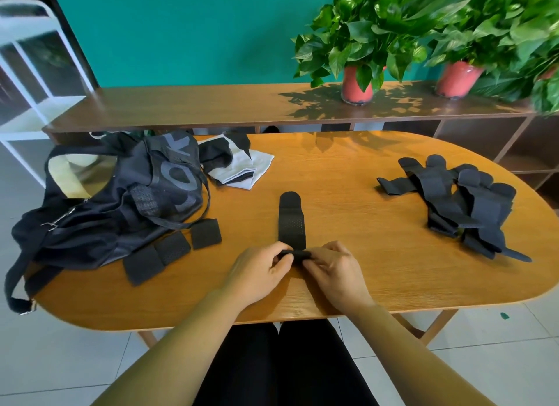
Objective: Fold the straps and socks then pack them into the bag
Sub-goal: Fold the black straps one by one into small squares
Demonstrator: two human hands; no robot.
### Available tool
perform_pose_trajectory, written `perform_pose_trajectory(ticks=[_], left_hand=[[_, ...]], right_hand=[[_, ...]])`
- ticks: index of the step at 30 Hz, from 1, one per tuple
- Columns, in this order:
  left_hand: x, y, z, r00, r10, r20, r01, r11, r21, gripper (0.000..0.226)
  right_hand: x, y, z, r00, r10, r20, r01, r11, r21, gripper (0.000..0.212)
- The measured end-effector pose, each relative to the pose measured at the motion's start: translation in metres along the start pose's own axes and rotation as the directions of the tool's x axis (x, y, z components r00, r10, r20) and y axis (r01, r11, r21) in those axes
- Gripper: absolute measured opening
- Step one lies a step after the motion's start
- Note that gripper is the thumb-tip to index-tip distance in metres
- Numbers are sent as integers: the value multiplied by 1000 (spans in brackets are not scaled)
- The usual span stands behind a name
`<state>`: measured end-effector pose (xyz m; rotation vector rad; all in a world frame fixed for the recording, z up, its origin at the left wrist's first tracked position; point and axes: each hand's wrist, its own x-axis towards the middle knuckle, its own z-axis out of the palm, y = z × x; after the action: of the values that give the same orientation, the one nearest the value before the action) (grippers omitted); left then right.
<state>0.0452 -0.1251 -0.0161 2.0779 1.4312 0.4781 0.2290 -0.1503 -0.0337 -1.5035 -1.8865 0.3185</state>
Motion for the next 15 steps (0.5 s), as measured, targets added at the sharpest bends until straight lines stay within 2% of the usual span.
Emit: perform_pose_trajectory(ticks=[2,6,9,12,15], left_hand=[[2,0,3,998,-42,-48,40,999,-37,36],[8,-1,12,974,-124,-189,112,991,-73,36],[12,-2,18,949,-147,-279,148,989,-17,30],[14,0,21,943,-150,-298,161,987,13,14],[16,2,21,935,-173,-310,196,980,43,22]], right_hand=[[4,-2,5,991,128,-26,-126,990,55,17],[11,-3,14,960,274,-66,-269,960,77,16],[14,-6,18,940,329,-92,-328,944,28,17],[15,-7,21,926,366,-94,-366,930,23,19],[16,-8,24,923,369,-105,-369,929,25,18]])
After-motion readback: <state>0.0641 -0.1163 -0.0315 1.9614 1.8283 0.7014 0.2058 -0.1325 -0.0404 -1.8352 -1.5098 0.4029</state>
